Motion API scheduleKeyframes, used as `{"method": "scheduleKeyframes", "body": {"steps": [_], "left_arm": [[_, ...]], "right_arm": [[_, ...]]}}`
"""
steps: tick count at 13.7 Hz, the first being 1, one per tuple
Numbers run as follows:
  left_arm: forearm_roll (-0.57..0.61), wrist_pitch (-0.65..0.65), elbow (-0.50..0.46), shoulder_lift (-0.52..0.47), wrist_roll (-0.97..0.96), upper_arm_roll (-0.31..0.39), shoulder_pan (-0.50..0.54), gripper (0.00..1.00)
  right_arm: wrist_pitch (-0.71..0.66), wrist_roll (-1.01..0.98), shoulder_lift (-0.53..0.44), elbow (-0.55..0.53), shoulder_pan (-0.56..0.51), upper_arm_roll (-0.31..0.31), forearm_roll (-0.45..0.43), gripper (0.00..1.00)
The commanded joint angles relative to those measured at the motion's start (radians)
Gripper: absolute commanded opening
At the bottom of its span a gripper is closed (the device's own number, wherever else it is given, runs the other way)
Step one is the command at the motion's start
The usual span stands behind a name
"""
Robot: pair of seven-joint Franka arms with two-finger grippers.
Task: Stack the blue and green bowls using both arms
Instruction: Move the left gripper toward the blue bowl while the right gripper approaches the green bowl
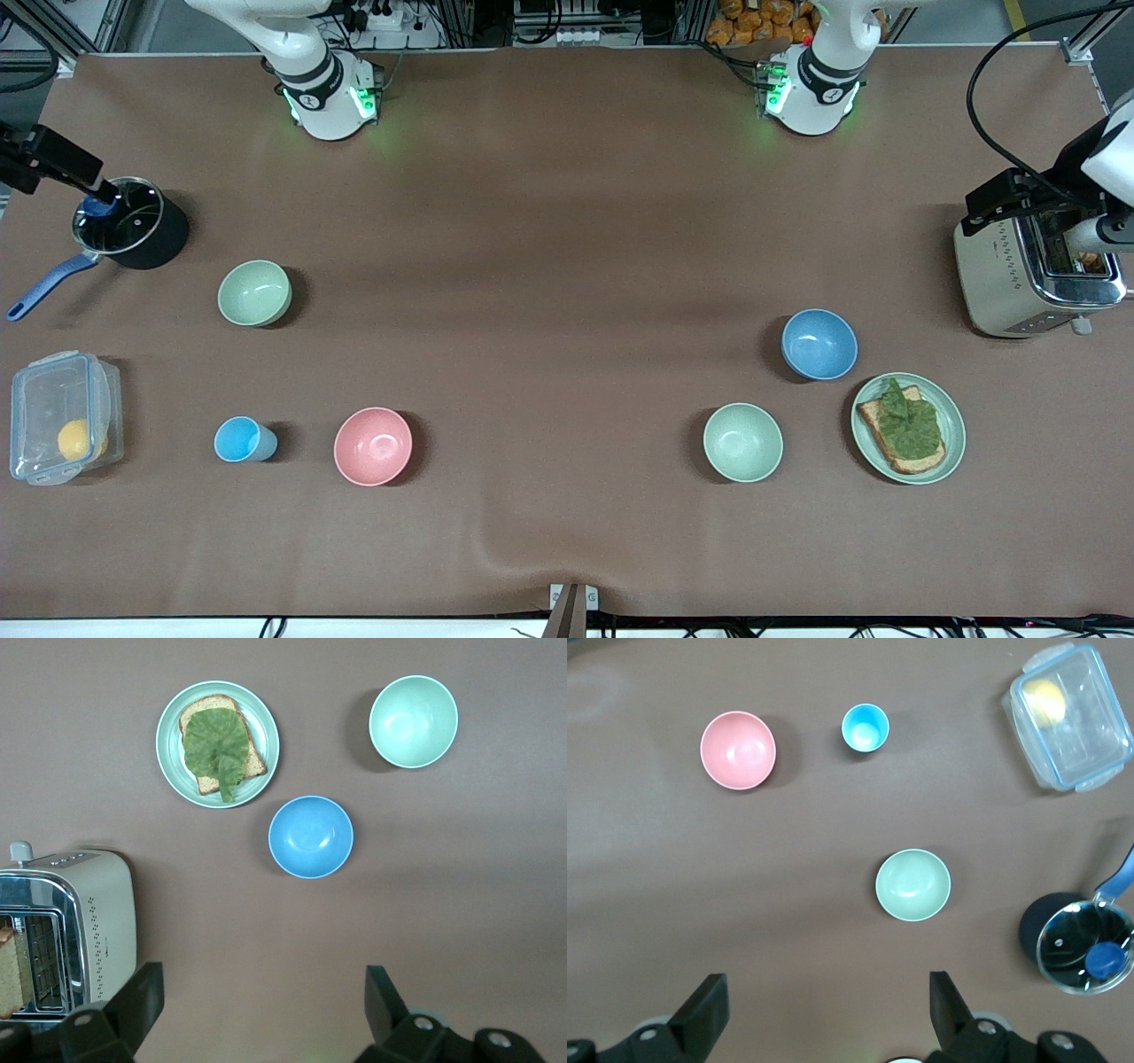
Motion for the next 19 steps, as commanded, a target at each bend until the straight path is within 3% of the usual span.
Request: {"method": "scheduleKeyframes", "body": {"steps": [1, 10, 14, 17, 19], "left_arm": [[0.023, -0.014, 0.004, -0.002, 0.026, -0.004, 0.005, 1.0], [0.024, -0.014, 0.016, 0.035, 0.026, -0.004, -0.002, 1.0], [0.026, -0.003, 0.016, 0.124, 0.011, -0.001, -0.003, 1.0], [0.016, 0.014, 0.016, 0.225, 0.011, -0.002, 0.005, 1.0], [0.018, 0.075, 0.008, 0.273, 0.007, -0.002, 0.004, 1.0]], "right_arm": [[-0.004, -0.037, -0.004, 0.001, 0.001, 0.002, -0.025, 1.0], [-0.004, -0.04, 0.006, -0.001, 0.002, 0.002, -0.025, 1.0], [-0.021, -0.043, 0.072, -0.008, -0.005, -0.001, -0.015, 1.0], [-0.037, -0.046, 0.225, -0.001, 0.037, -0.001, -0.025, 1.0], [-0.028, -0.045, 0.247, -0.002, 0.016, -0.003, -0.031, 1.0]]}}
